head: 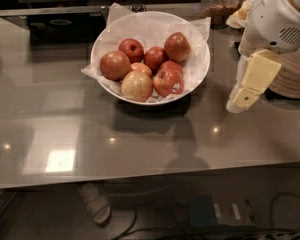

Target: Pick apple from white bowl

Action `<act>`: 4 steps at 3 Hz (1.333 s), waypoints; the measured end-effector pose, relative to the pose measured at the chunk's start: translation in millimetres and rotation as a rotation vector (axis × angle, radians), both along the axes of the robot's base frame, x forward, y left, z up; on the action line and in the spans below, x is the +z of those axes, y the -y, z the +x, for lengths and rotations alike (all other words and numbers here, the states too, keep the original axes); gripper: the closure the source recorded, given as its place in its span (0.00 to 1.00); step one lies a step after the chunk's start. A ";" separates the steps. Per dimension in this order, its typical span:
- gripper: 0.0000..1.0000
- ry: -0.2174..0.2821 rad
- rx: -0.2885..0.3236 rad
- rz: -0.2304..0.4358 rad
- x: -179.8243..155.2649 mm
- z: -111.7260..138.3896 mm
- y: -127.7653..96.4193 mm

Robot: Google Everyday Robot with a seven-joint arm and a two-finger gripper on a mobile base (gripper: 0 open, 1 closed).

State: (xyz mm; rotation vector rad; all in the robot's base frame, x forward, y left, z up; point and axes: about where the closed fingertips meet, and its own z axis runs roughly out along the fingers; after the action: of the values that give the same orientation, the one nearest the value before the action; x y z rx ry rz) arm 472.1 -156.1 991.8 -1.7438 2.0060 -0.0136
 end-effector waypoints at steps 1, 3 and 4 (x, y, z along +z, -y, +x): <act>0.00 0.015 0.057 0.068 6.8 8.3 -27.3; 0.00 0.004 0.180 0.124 8.1 9.2 -74.0; 0.00 0.042 0.231 0.188 6.4 25.2 -97.9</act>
Offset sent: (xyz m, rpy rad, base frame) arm 0.0109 0.1233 0.0059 0.1849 0.0226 0.3201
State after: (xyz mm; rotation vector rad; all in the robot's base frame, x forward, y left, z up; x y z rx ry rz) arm 497.2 -58.2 998.3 -1.8249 1.7058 0.2064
